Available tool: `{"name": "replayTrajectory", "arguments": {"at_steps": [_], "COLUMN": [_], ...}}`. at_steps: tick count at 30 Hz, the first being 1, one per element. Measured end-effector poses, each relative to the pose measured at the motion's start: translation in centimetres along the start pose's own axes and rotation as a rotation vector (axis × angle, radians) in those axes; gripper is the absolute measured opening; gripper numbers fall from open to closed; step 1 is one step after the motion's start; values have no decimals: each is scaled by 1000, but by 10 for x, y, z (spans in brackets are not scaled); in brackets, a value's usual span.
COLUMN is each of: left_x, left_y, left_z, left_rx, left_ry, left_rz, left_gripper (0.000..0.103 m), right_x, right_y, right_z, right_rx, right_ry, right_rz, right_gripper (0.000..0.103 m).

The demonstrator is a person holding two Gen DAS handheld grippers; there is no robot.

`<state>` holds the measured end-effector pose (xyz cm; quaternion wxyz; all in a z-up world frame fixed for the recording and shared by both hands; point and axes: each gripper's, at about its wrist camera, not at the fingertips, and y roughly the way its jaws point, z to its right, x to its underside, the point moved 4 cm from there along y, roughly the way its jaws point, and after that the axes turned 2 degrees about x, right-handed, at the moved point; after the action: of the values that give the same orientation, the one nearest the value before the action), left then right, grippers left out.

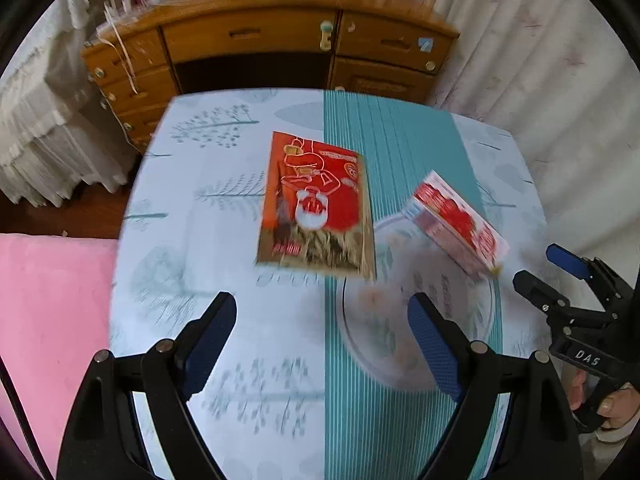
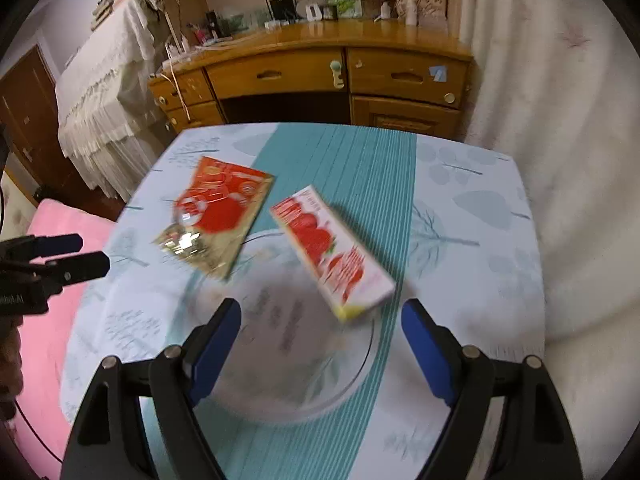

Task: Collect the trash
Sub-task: 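Grasp the orange snack pouch with the left tool while the right tool grasps the strawberry milk carton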

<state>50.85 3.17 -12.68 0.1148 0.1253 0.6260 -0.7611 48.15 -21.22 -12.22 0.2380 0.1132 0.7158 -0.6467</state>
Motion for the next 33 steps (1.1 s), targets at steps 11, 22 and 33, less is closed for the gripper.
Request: {"name": "replayTrajectory", "arguments": {"at_steps": [11,22,33], "left_x": [-48,-44,-45], "left_y": [101,131,132], "left_z": [-44,-36,-1], "left_rx": [27,25,-138], "left_ry": [-153,-189,-107], "left_rz": [-139,-166,-142], "left_gripper": [86,86,9], "right_x": [-25,-23,-14], "right_y": [82,106,113], "right_z": [12,5,-4], "right_rx": [-23,-39,2], "right_ry": [-72,-103,-186], "right_rz": [-86,-105,-98], "right_gripper": [83,83,59]}}
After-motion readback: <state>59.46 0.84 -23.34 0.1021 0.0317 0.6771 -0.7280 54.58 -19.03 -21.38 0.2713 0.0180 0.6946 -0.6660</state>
